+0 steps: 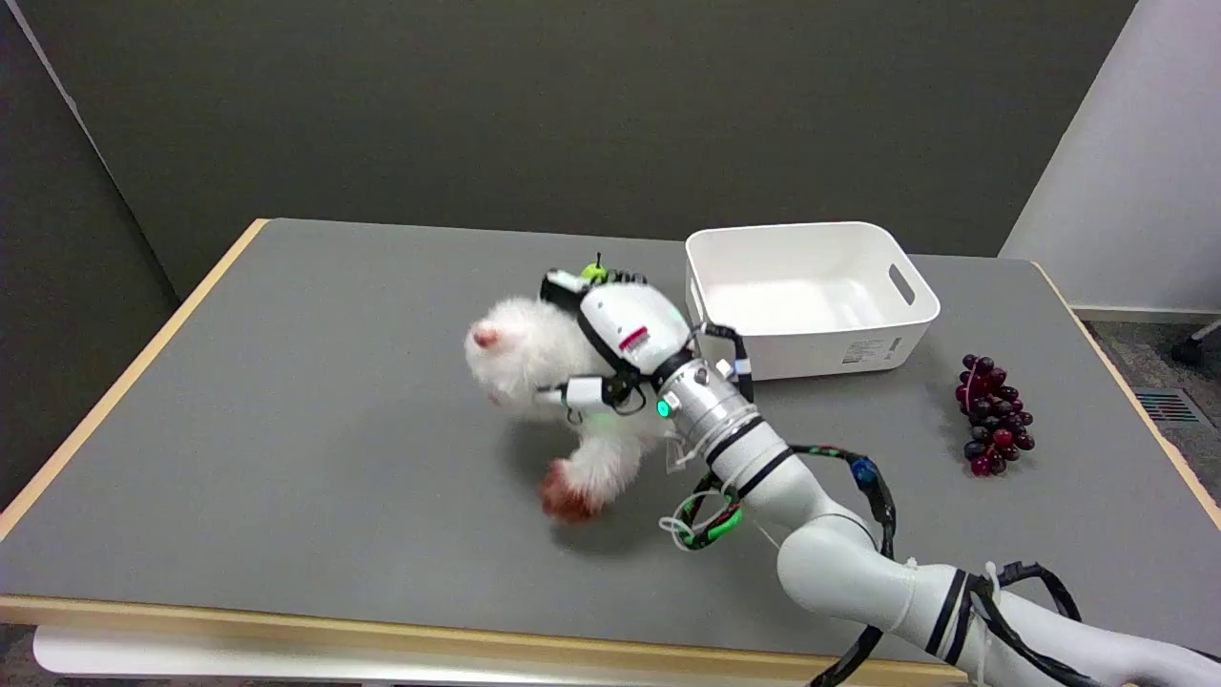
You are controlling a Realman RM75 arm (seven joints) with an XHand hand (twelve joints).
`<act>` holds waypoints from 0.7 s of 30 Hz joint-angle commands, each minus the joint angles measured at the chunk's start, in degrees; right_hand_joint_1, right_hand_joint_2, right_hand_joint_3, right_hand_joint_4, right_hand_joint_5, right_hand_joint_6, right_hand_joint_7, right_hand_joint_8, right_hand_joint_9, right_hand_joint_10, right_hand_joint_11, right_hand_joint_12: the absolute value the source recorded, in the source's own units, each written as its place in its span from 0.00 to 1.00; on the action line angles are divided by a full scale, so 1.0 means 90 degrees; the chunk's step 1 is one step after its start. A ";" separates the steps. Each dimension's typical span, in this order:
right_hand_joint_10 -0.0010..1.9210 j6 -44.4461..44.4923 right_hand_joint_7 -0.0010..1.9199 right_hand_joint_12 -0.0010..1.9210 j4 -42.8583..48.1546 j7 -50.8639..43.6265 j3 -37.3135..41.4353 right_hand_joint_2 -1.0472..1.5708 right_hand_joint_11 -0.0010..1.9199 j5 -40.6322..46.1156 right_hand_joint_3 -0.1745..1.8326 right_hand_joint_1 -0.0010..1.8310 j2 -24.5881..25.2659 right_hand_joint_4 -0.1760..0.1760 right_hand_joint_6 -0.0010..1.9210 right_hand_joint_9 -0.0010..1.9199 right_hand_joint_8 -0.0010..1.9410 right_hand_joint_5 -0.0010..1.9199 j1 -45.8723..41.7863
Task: Place the plush toy into the white container.
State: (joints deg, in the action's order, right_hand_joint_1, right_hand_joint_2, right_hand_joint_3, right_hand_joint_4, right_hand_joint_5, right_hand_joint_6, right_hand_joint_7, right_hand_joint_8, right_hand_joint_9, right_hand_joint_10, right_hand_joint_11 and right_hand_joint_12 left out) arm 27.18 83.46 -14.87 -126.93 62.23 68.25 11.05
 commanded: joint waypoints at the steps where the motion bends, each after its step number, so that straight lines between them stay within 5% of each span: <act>1: 0.77 0.1618 0.41 1.00 0.0739 -0.0743 0.1066 0.81 0.51 -0.1803 0.26 0.73 -0.0011 0.13 0.84 0.42 0.67 0.30 0.0382; 9: 0.77 0.1240 0.41 0.98 0.0029 -0.1457 0.2405 0.81 0.50 -0.0981 0.25 0.73 -0.0429 0.12 0.85 0.42 0.67 0.30 0.0853; 15: 0.78 0.1285 0.40 0.99 -0.0663 -0.1946 0.2267 0.82 0.48 0.0386 0.24 0.72 -0.1179 0.13 0.85 0.41 0.69 0.30 0.1374; 21: 0.81 0.1243 0.38 0.99 -0.1575 -0.1887 0.2221 0.83 0.47 0.1063 0.23 0.72 -0.1282 0.16 0.87 0.39 0.72 0.28 0.1625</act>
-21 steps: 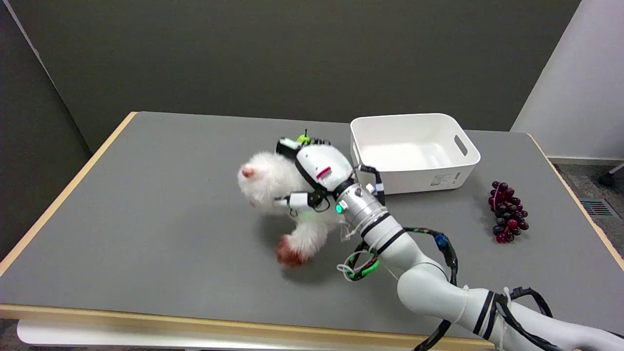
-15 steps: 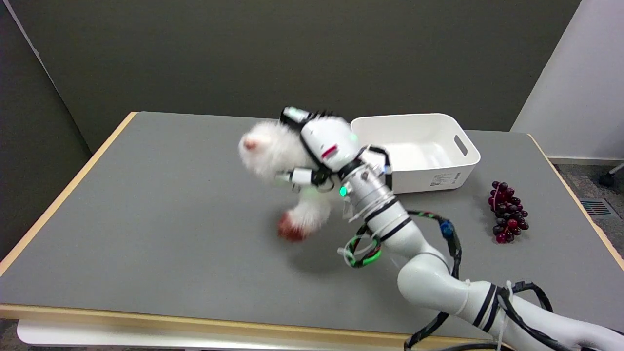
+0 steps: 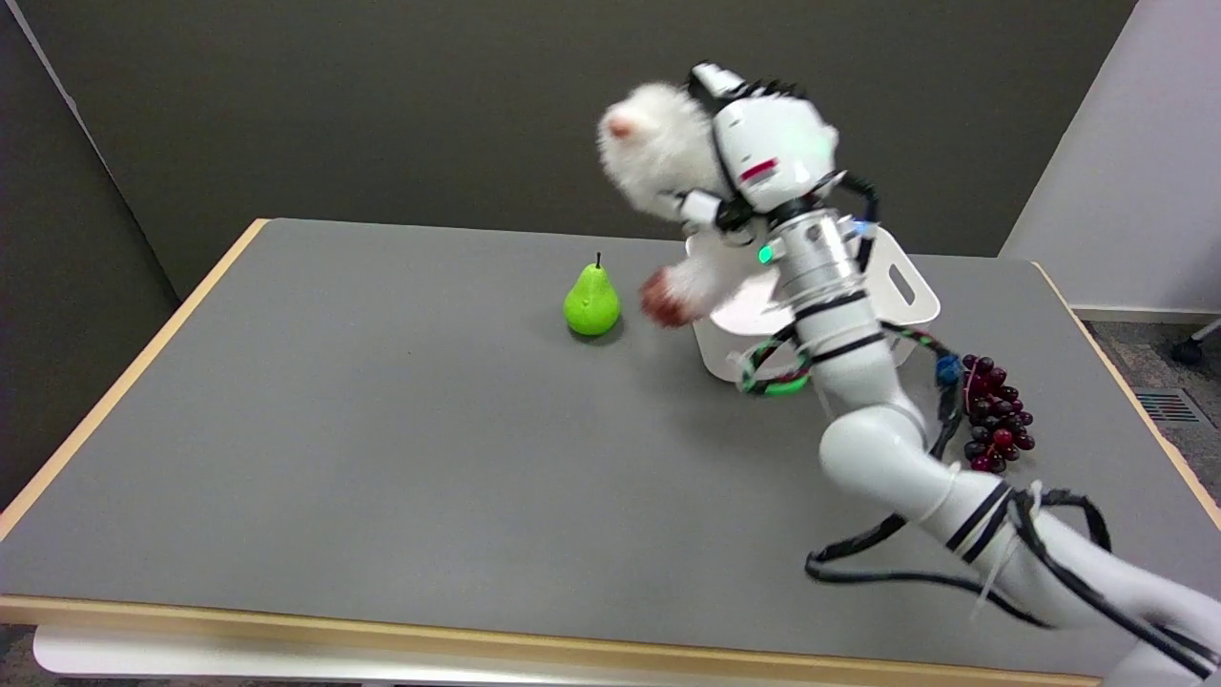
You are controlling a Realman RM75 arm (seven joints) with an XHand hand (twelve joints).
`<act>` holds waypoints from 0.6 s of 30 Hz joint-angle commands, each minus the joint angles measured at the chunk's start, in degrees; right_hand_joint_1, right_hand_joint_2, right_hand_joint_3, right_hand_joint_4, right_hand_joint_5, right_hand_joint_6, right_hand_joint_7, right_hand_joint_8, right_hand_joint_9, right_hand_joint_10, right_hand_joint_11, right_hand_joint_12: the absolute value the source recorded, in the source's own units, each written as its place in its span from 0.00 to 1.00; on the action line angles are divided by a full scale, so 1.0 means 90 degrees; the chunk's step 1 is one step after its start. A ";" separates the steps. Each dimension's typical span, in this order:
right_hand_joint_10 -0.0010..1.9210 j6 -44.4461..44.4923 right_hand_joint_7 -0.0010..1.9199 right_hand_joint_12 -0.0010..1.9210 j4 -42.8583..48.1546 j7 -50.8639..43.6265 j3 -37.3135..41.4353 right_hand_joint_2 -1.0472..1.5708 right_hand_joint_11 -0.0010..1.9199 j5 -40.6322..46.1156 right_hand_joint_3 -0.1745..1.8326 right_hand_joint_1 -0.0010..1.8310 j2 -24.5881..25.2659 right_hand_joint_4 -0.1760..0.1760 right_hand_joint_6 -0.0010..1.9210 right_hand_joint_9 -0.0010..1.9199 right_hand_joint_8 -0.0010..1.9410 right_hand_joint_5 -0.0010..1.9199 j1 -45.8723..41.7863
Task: Place the plush toy into the white container.
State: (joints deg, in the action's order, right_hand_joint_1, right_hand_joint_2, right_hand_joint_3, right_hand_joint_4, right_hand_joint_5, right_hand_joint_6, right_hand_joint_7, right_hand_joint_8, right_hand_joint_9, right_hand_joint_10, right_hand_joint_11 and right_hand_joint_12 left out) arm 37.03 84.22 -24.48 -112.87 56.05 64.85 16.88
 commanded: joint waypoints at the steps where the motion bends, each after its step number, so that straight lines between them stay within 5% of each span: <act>1: 0.81 0.0136 0.38 0.99 -0.1782 -0.0817 0.0652 0.83 0.47 0.1792 0.23 0.72 -0.0904 0.16 0.87 0.39 0.72 0.28 0.1000; 14: 0.83 0.0134 0.36 0.98 -0.2516 -0.0331 0.0196 0.84 0.47 0.2143 0.22 0.71 -0.0887 0.17 0.88 0.38 0.74 0.27 0.0950; 16: 0.66 0.0241 0.31 0.97 -0.2412 0.0136 0.0196 0.85 0.38 0.2284 0.28 0.57 -0.0887 0.06 0.89 0.32 0.58 0.28 0.0753; 18: 0.53 0.0456 0.22 0.87 -0.2304 0.0810 0.0196 0.75 0.26 0.2577 0.48 0.50 -0.0893 0.30 0.63 0.23 0.34 0.18 0.0511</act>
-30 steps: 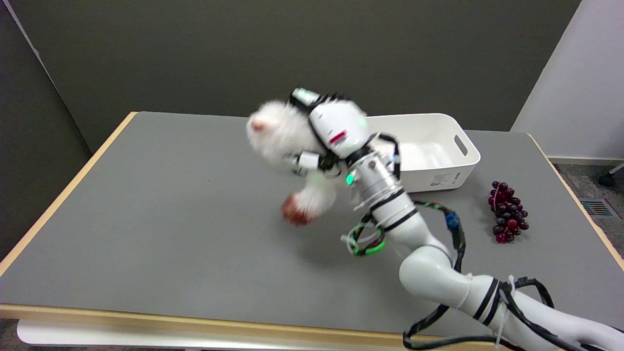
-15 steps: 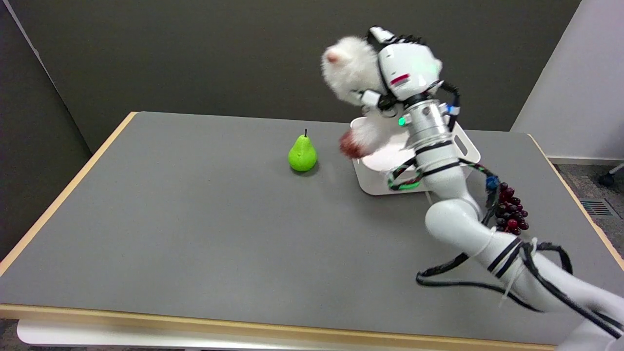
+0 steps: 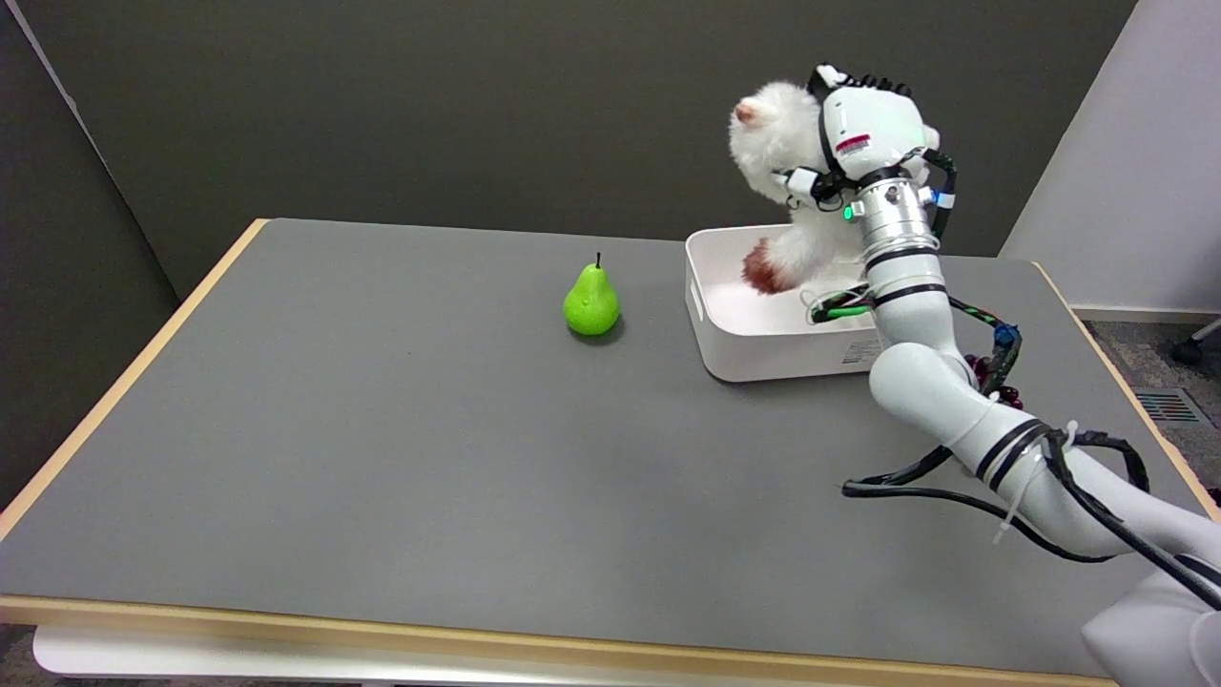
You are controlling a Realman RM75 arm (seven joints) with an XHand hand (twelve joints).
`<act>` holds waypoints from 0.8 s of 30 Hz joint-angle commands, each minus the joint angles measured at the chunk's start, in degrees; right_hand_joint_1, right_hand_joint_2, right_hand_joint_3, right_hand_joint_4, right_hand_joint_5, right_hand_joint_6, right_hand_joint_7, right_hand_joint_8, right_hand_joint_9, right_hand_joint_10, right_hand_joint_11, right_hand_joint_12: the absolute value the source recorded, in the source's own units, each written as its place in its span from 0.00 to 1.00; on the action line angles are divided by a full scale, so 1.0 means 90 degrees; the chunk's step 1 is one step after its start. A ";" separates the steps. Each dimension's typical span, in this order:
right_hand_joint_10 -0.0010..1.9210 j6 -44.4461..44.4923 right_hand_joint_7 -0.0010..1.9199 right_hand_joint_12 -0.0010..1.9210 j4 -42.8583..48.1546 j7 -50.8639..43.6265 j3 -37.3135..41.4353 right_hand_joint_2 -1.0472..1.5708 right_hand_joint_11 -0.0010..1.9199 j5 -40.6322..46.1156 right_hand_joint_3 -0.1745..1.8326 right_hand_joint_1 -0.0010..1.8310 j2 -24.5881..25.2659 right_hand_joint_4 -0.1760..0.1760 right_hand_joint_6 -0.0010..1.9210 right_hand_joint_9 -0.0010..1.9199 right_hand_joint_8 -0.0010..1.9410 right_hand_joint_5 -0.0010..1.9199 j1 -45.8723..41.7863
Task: Place the plush toy into the white container.
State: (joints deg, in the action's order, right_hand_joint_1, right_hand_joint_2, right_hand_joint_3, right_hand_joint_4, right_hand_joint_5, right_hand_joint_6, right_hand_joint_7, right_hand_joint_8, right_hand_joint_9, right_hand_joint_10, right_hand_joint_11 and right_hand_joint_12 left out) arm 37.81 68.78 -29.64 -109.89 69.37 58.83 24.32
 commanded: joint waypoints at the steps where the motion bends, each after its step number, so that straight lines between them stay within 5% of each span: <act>1: 0.47 0.0481 0.16 0.81 -0.0538 0.1759 -0.0122 0.70 0.20 0.1189 0.56 0.47 -0.0227 0.42 0.47 0.17 0.23 0.12 -0.0459; 3: 0.34 0.0635 0.03 0.71 -0.0499 0.2339 -0.0074 0.65 0.06 0.1187 0.56 0.38 -0.0233 0.47 0.19 0.03 0.11 0.06 -0.0694; 7: 0.16 0.0926 0.00 0.59 -0.0394 0.3378 0.0008 0.64 0.01 0.1057 0.55 0.30 -0.0347 0.52 0.13 0.00 0.00 0.02 -0.1199; 12: 0.01 0.1384 0.00 0.51 -0.0122 0.4452 0.0068 0.62 0.00 0.0553 0.53 0.28 -0.0771 0.47 0.06 0.00 0.00 0.01 -0.1882; 22: 0.00 0.3181 0.00 0.48 0.0099 0.6951 0.0055 0.62 0.00 -0.0501 0.53 0.25 -0.1668 0.52 0.04 0.00 0.00 0.00 -0.2944; 24: 0.00 0.3480 0.00 0.42 0.0099 0.7368 0.0101 0.64 0.00 -0.0616 0.46 0.23 -0.1667 0.52 0.01 0.00 0.00 0.00 -0.3158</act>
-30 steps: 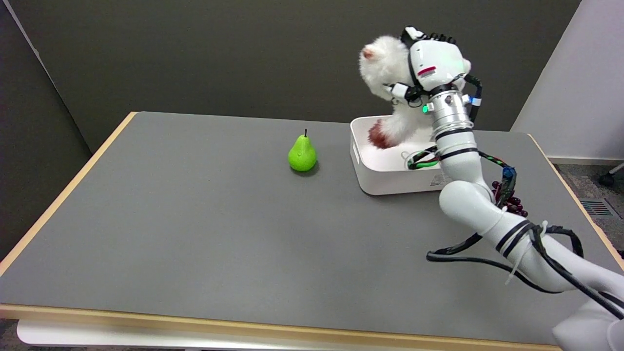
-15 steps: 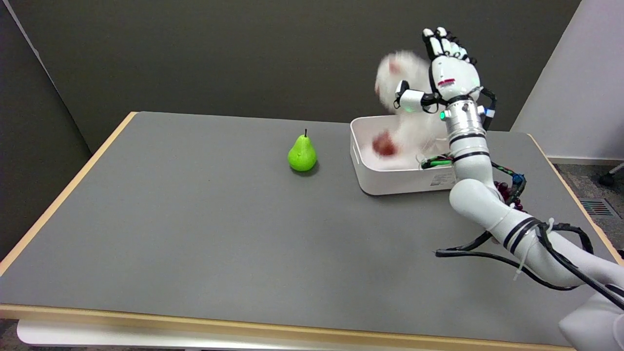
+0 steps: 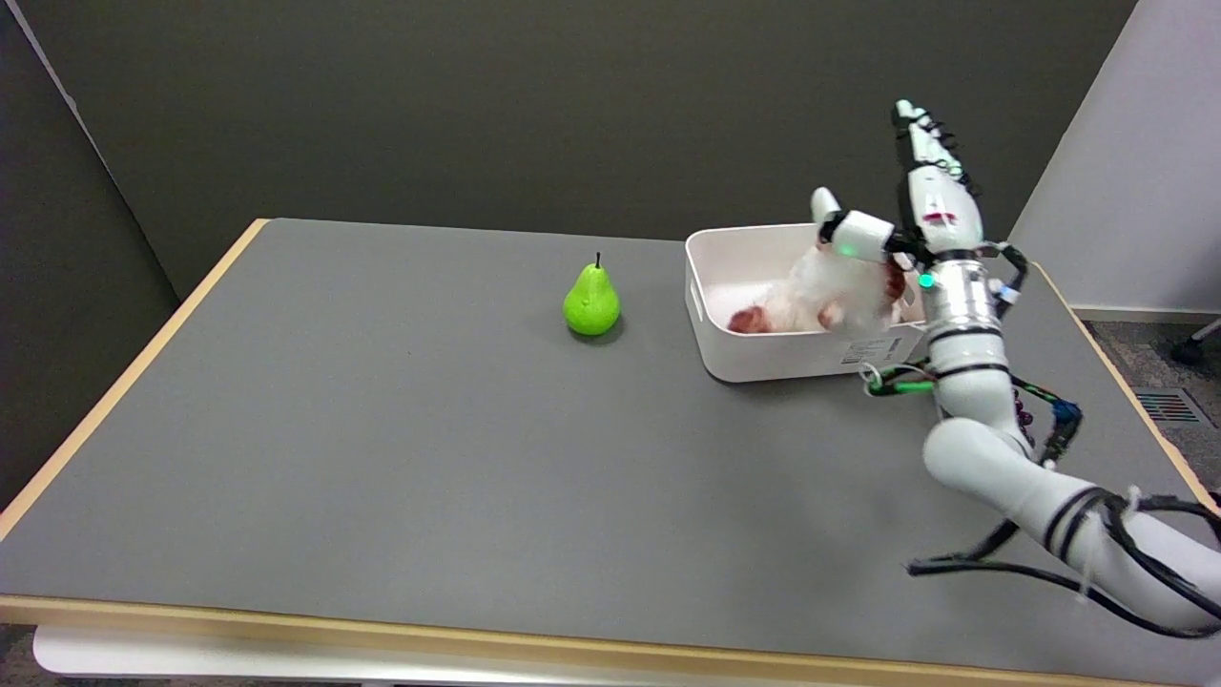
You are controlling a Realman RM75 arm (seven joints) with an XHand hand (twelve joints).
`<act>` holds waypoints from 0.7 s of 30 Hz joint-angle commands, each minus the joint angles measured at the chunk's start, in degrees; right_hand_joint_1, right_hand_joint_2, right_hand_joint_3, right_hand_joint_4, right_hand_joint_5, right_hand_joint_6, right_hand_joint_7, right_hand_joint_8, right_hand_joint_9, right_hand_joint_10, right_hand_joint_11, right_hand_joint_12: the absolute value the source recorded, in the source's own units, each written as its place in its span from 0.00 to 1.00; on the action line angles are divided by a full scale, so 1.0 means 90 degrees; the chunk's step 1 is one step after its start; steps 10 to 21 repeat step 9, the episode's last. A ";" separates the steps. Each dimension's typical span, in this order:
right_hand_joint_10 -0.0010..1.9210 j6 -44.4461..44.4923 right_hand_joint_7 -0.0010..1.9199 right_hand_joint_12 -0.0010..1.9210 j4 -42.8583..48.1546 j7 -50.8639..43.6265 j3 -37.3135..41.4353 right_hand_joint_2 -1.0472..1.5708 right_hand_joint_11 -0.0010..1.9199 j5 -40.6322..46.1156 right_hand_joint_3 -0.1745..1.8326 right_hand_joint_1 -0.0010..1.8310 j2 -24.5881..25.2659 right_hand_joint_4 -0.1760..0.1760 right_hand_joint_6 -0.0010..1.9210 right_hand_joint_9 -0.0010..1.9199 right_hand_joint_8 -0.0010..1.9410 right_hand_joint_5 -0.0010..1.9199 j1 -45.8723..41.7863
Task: Place the plush toy into the white container.
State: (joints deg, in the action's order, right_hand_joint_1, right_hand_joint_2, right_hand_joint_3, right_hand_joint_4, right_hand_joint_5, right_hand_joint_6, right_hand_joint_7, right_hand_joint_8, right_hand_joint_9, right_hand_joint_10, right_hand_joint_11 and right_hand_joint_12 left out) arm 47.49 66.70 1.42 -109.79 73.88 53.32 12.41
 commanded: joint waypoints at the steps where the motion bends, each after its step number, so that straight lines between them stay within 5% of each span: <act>1: 0.00 0.2424 0.00 0.39 0.0330 0.4014 0.0094 0.65 0.00 -0.1134 0.44 0.22 -0.1046 0.52 0.00 0.00 0.00 0.00 -0.1885; 5: 0.00 0.2472 0.00 0.29 0.0203 0.4523 0.0055 0.65 0.00 -0.1247 0.43 0.21 -0.0960 0.54 0.00 0.00 0.00 0.00 -0.2055; 8: 0.00 0.2634 0.00 0.28 0.0106 0.4821 0.0032 0.66 0.00 -0.1247 0.44 0.21 -0.0851 0.55 0.00 0.00 0.00 0.00 -0.2226; 9: 0.00 0.3297 0.00 0.28 0.1125 0.5306 -0.0392 0.66 0.00 -0.0354 0.44 0.21 -0.0723 0.55 0.00 0.00 0.00 0.00 -0.2623; 21: 0.00 0.3297 0.00 0.28 0.1125 0.5306 -0.0392 0.66 0.00 -0.0354 0.44 0.21 -0.0723 0.55 0.00 0.00 0.00 0.00 -0.2623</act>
